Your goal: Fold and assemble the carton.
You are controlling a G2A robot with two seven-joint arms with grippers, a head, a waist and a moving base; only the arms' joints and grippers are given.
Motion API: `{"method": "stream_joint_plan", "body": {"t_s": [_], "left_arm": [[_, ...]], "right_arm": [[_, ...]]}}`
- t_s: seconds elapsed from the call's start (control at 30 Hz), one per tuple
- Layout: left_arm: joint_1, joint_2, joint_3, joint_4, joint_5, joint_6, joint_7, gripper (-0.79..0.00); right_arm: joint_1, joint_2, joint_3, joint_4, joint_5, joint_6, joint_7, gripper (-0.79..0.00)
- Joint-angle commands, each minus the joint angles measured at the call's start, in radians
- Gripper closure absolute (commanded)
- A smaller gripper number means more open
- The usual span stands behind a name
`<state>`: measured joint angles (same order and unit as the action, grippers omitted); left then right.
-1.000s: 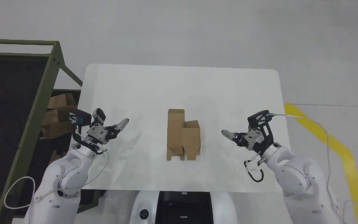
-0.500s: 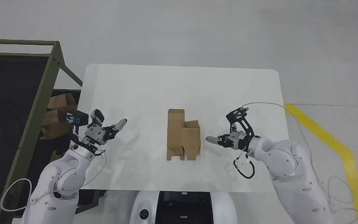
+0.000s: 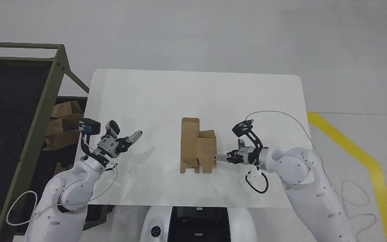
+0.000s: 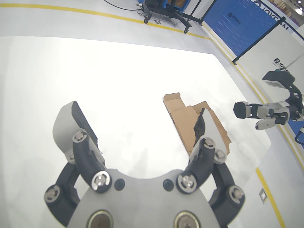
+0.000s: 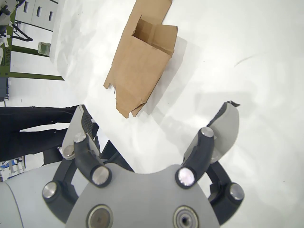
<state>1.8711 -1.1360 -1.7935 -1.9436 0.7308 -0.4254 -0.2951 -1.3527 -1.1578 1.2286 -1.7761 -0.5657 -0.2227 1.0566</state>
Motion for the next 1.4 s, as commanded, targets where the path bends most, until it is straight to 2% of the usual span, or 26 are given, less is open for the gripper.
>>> {"method": "stream_joint_plan", "body": {"t_s": [0.0, 0.13, 0.27, 0.57, 0.83, 1.37], "left_arm": [[0.001, 0.001, -0.005, 0.0, -0.02, -0.004, -0.019, -0.785], [0.004, 0.004, -0.02, 0.002, -0.068, -0.016, -0.051, -0.785], [0.002, 0.006, -0.032, 0.004, -0.086, -0.02, -0.064, -0.785], [-0.008, 0.007, -0.026, 0.007, -0.077, -0.006, -0.06, -0.785], [-0.014, 0.008, -0.024, 0.012, -0.065, 0.005, -0.046, -0.785], [-0.017, 0.009, -0.016, 0.005, -0.034, 0.024, -0.042, -0.785]], "right_arm": [[0.033, -0.001, -0.015, 0.033, 0.052, -0.006, 0.054, -0.785], [0.106, -0.003, -0.05, 0.104, 0.126, -0.008, 0.16, -0.785], [0.158, -0.007, -0.074, 0.166, 0.22, -0.013, 0.194, -0.785], [0.215, -0.019, -0.125, 0.247, 0.318, 0.036, 0.137, -0.785], [0.22, -0.024, -0.156, 0.28, 0.276, 0.093, 0.012, -0.785], [0.239, -0.029, -0.211, 0.319, 0.287, 0.107, -0.029, -0.785]]}}
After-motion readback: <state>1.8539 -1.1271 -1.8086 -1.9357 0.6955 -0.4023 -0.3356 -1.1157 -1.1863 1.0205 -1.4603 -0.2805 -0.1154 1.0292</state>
